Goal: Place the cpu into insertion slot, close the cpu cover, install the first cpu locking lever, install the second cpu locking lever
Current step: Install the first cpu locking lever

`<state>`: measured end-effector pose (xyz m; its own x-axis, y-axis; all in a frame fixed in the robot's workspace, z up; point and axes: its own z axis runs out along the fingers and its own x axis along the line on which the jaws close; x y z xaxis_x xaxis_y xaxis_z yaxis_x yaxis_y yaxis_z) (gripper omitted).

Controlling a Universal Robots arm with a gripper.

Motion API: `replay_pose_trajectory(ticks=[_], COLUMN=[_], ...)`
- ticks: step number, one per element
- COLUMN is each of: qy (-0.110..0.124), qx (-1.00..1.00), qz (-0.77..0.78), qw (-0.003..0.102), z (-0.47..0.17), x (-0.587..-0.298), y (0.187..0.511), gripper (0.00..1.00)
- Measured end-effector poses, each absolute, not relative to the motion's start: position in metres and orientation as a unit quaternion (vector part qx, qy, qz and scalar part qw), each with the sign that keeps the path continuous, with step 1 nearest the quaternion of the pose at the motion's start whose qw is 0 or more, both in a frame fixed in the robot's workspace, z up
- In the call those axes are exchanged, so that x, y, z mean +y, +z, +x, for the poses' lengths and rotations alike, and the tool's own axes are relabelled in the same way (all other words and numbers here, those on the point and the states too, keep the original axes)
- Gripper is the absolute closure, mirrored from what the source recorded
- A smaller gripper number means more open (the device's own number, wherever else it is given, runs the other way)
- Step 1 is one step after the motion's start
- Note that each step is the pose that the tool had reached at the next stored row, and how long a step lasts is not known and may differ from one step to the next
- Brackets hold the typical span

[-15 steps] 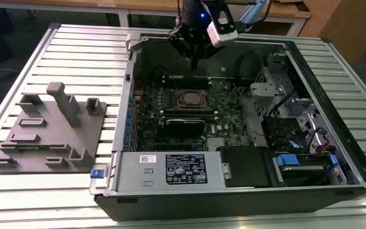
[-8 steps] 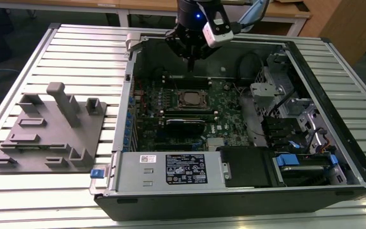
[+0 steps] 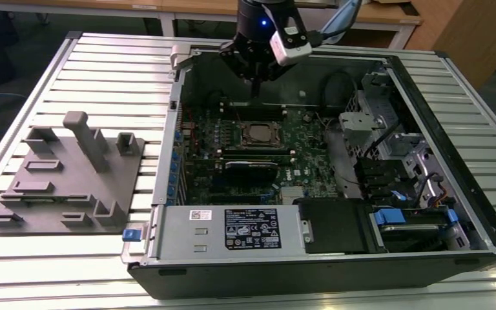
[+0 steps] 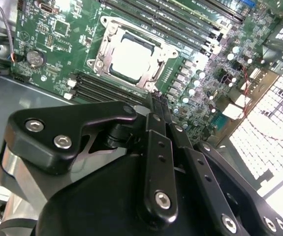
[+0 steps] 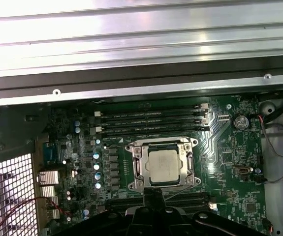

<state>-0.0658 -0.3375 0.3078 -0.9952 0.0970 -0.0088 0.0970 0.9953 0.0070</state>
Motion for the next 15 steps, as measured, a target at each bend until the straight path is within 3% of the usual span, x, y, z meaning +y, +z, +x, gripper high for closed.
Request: replay_pose_trajectory(ticks=[15], qy=[0.003], qx=[0.999], qz=[0.049], qw=[0.005], z=[-0.0717], x=[-0.3375], y=[0.3051], gripper=[0.89])
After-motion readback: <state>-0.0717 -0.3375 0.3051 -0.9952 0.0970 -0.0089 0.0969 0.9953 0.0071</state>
